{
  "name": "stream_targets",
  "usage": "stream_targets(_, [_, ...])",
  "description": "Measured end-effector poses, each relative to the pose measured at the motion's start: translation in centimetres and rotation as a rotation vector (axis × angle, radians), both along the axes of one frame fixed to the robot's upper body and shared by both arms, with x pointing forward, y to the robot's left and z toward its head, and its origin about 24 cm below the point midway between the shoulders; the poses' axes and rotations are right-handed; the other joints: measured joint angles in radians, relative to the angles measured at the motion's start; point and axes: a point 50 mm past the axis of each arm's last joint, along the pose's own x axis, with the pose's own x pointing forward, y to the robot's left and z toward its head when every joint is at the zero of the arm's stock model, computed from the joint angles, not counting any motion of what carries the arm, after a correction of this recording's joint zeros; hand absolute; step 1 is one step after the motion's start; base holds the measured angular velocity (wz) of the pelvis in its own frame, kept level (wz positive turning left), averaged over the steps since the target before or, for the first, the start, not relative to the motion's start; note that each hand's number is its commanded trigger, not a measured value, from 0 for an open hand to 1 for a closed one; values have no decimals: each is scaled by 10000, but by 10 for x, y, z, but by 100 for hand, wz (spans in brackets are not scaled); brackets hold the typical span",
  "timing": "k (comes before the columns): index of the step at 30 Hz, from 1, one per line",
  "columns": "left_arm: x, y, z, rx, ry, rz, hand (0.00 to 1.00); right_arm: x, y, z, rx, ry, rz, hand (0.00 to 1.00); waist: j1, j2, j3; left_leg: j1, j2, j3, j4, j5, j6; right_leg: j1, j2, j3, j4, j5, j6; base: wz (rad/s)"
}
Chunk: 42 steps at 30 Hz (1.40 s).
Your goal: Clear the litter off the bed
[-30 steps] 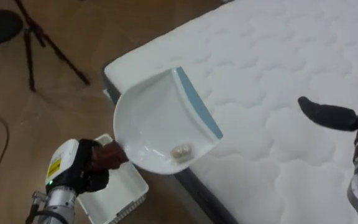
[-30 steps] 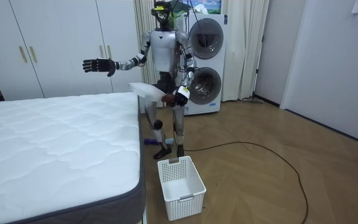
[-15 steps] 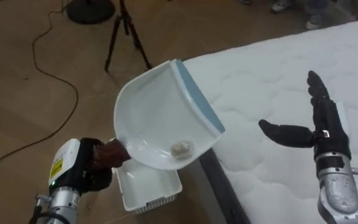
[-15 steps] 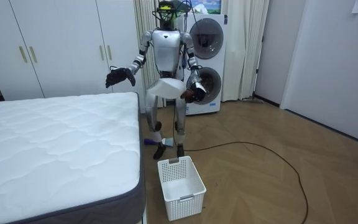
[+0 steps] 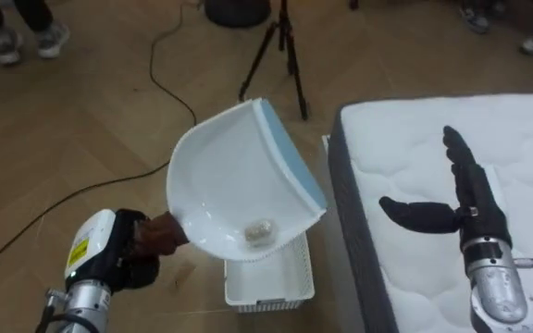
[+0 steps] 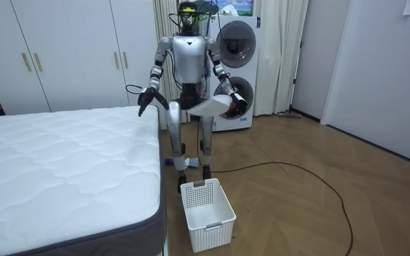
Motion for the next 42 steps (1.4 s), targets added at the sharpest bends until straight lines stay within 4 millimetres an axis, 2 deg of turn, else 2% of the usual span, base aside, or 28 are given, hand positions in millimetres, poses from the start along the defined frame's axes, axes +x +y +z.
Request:
stream_targets(1, [0,-1,-1,-77,7,42,100,0,1,-1,-22,33,41,0,-27,8,9,-57,44,46,1,-6,-12,-20,-19,-134,75,-55,-146,49])
stream_targets(3, [-1,-2,-3,-98,130,-4,100,-1,1,-2,23,71,11,0,-178,20,20,-158,154,309,-11,5,-28,-17,-47,-301,160,-218,-176,53])
stream_targets(5, [0,-3,-7,-57,329,-58,100,-2,1,-5,-41,81,-21,0,-283,35,65,-299,376,848,-46,37,-74,-30,-69,-523,162,-335,-255,41])
stream_targets(7, [1,-3,-11,-24,481,-49,100,-5,-2,-11,-226,354,-74,0,-222,-13,97,-324,425,1047,-211,111,-175,-59,-107,-588,149,-410,-279,26])
stream_targets(14, [-1,6,-16,265,944,197,100,-6,-4,-21,-497,821,-111,0,-175,17,91,-983,531,1145,-337,167,-255,-779,-171,-732,337,-444,-361,6])
stream_targets(18, [16,32,-7,1282,1129,113,100,-4,-2,-26,-846,1014,96,0,-301,159,121,-1354,538,1283,-288,205,-255,-1113,-252,-763,409,-444,-360,4])
stream_targets(20, [25,44,1,1773,1080,151,100,-4,-4,-28,-897,1117,66,0,-428,374,158,-1543,511,1422,-224,234,-205,-1267,-326,-754,470,-435,-343,8])
stream_targets(21, [29,52,5,2006,1109,260,100,-3,-4,-27,-959,1117,105,0,-501,568,212,-1669,471,1502,-163,246,-184,-1418,-403,-742,564,-433,-328,0])
stream_targets(23, [33,68,13,2516,1251,434,100,-4,-5,-28,-1260,1204,282,0,-765,1042,194,-2077,310,1640,-76,322,-57,-1910,-634,-704,852,-429,-285,4])
stream_targets(24, [35,70,14,2608,1308,437,100,-4,-6,-28,-1267,1253,267,0,-817,1165,201,-2134,259,1640,-67,342,-24,-1995,-688,-692,906,-428,-266,12])
stream_targets(25, [39,74,16,2825,1486,364,100,-6,-8,-31,-1326,1405,229,0,-896,1393,198,-2147,152,1708,-82,381,37,-2121,-837,-669,1070,-465,-195,6])
stream_targets(26, [41,75,18,2957,1571,323,100,-7,-9,-32,-1361,1476,214,0,-926,1479,215,-2128,88,1757,-103,404,73,-2177,-911,-618,1193,-479,-172,0])
stream_targets(27, [43,79,19,3173,1756,250,100,-7,-11,-33,-1441,1560,214,0,-973,1613,234,-2114,-42,1992,-181,461,157,-2327,-1095,-442,1475,-566,-59,0])
stream_targets(28, [45,82,22,3368,1920,135,100,-7,-14,-32,-1578,1570,233,0,-1105,1710,255,-2133,-225,2148,-239,520,254,-2521,-1323,-331,1741,-675,16,-4])
stream_targets(31, [50,89,26,3726,2278,77,100,-8,-23,-28,-2177,1625,347,0,-1257,1941,330,-2327,-522,2535,-308,656,435,-3038,-1555,155,2026,-760,108,-15])
stream_targets(33, [46,94,22,3777,2668,257,100,-6,-20,-27,-2621,1595,733,0,-1326,2005,310,-2388,-553,2771,-292,656,437,-3241,-1572,391,2169,-778,126,-27])
stream_targets(35, [46,96,22,3962,2922,261,100,-3,-16,-26,-2732,1526,961,0,-1545,2068,319,-2479,-607,2785,-253,661,446,-3380,-1638,429,2283,-797,142,-3])
stream_targets(37, [46,96,22,4303,3295,-160,100,0,-15,-24,-2715,1377,1021,0,-1785,2260,333,-2650,-636,2820,-157,661,453,-3584,-1661,481,2384,-799,145,6])
stream_targets(39, [47,96,21,4526,3706,-452,100,3,-16,-21,-2820,1255,1058,0,-1854,2468,330,-2752,-640,2952,-119,662,456,-3767,-1661,583,2466,-796,150,-4])
stream_targets(42, [49,106,28,4983,4131,-393,100,7,-11,-16,-2909,964,1340,0,-1915,2547,330,-2937,-646,3306,-102,664,459,-4193,-1642,896,2737,-807,134,-13])
